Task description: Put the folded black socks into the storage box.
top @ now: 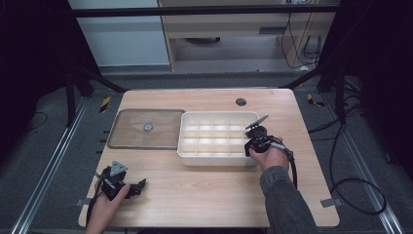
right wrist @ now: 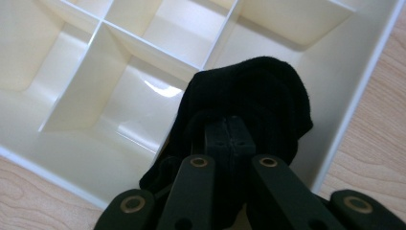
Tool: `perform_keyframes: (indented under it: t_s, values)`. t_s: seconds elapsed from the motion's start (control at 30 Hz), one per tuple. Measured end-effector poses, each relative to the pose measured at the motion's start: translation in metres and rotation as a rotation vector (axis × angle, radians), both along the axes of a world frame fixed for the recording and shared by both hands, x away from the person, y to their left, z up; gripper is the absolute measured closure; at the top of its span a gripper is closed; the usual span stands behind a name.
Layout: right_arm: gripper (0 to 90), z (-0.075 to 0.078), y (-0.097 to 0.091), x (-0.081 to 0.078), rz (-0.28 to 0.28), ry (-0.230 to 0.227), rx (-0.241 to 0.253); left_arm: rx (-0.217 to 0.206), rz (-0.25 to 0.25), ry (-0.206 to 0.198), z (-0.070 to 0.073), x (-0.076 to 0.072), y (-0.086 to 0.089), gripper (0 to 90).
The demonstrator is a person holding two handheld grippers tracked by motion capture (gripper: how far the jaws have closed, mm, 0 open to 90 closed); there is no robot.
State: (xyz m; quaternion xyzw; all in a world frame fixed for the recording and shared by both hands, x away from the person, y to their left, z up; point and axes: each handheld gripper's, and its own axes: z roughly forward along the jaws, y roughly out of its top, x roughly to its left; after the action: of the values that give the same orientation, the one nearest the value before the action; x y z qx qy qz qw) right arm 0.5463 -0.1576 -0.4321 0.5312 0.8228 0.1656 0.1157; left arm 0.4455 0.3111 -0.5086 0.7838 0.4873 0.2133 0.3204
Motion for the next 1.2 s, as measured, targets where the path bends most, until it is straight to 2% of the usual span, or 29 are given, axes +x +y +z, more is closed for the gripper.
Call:
perform_keyframes:
  t_s: [0.4, 0.77, 0.8, 0.97, 1.1, 1.2]
  values:
    - [90.0, 0.011, -0.003, -0.007, 0.005, -0.045, 0.018, -0.004, 0.002, 0.003, 0.0, 0.0, 0.0, 0.0]
    - [90.0, 0.032, -0.009, -0.012, 0.003, -0.113, 0.08, -0.003, 0.001, 0.002, 0.0, 0.0, 0.0, 0.0]
    - [90.0, 0.035, -0.009, -0.013, 0.004, -0.132, 0.092, -0.005, 0.002, 0.002, 0.0, 0.0, 0.0, 0.0]
    - [90.0, 0.039, -0.014, -0.015, 0.002, -0.156, 0.117, -0.005, 0.002, 0.002, 0.0, 0.0, 0.0, 0.0]
    - [90.0, 0.045, -0.018, -0.016, -0.013, -0.184, 0.157, -0.006, 0.002, 0.002, 0.0, 0.0, 0.0, 0.0]
    - [90.0, 0.046, -0.019, -0.017, -0.013, -0.192, 0.164, -0.005, 0.002, 0.002, 0.0, 0.0, 0.0, 0.0]
